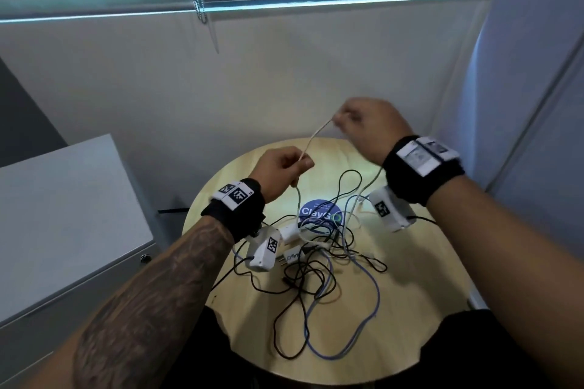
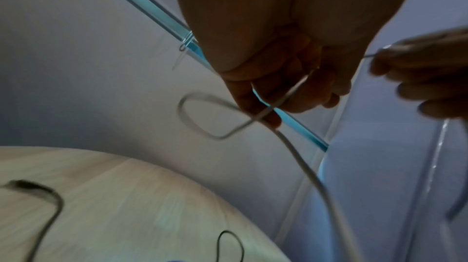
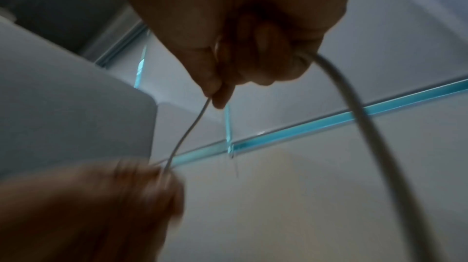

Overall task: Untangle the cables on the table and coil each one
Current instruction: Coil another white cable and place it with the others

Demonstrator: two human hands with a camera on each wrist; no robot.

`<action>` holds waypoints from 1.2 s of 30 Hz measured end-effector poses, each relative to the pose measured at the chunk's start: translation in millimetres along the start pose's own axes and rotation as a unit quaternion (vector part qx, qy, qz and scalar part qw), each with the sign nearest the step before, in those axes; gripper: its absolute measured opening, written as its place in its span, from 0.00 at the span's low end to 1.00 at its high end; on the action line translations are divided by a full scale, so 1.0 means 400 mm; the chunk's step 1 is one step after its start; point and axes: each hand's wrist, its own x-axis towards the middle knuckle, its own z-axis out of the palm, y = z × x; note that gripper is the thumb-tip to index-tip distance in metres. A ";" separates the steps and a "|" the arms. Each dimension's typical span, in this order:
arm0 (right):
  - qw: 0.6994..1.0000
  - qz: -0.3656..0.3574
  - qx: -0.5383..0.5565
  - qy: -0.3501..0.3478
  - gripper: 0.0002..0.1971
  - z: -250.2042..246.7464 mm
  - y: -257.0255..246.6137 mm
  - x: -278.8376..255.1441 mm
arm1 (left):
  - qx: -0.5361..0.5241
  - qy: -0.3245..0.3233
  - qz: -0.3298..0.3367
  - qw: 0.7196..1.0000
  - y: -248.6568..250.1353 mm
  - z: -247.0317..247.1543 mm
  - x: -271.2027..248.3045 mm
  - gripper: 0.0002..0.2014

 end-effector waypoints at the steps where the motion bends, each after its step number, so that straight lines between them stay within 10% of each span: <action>1: 0.998 0.022 0.033 0.046 0.11 -0.023 0.009 0.010 | 0.019 -0.012 -0.010 1.000 -0.018 -0.002 -0.015 0.07; 4: 0.980 0.079 0.075 0.165 0.15 -0.105 0.055 0.045 | 0.045 -0.030 -0.063 0.997 -0.088 -0.017 -0.065 0.08; 8: 0.983 0.119 -0.006 0.140 0.14 -0.134 0.121 0.055 | 0.020 -0.005 -0.120 0.993 -0.125 -0.026 -0.098 0.08; 12: 0.988 -0.013 -0.112 0.109 0.25 -0.052 0.073 0.002 | -0.023 0.001 -0.091 0.996 -0.039 0.009 -0.080 0.08; 14: 0.992 -0.096 -0.078 0.004 0.28 0.015 0.020 -0.032 | -0.046 -0.016 -0.068 0.996 0.008 0.030 -0.064 0.08; 18: 0.982 -0.027 -0.010 -0.186 0.17 0.090 -0.017 -0.069 | -0.087 -0.030 -0.054 0.994 0.037 0.038 -0.044 0.09; 27: 0.998 0.036 0.039 0.018 0.11 -0.006 0.067 -0.016 | -0.184 -0.089 -0.153 0.967 -0.065 0.014 -0.154 0.15; 36: 0.988 0.134 0.037 0.069 0.12 0.069 0.151 -0.028 | -0.269 -0.137 -0.264 0.916 -0.048 0.036 -0.211 0.14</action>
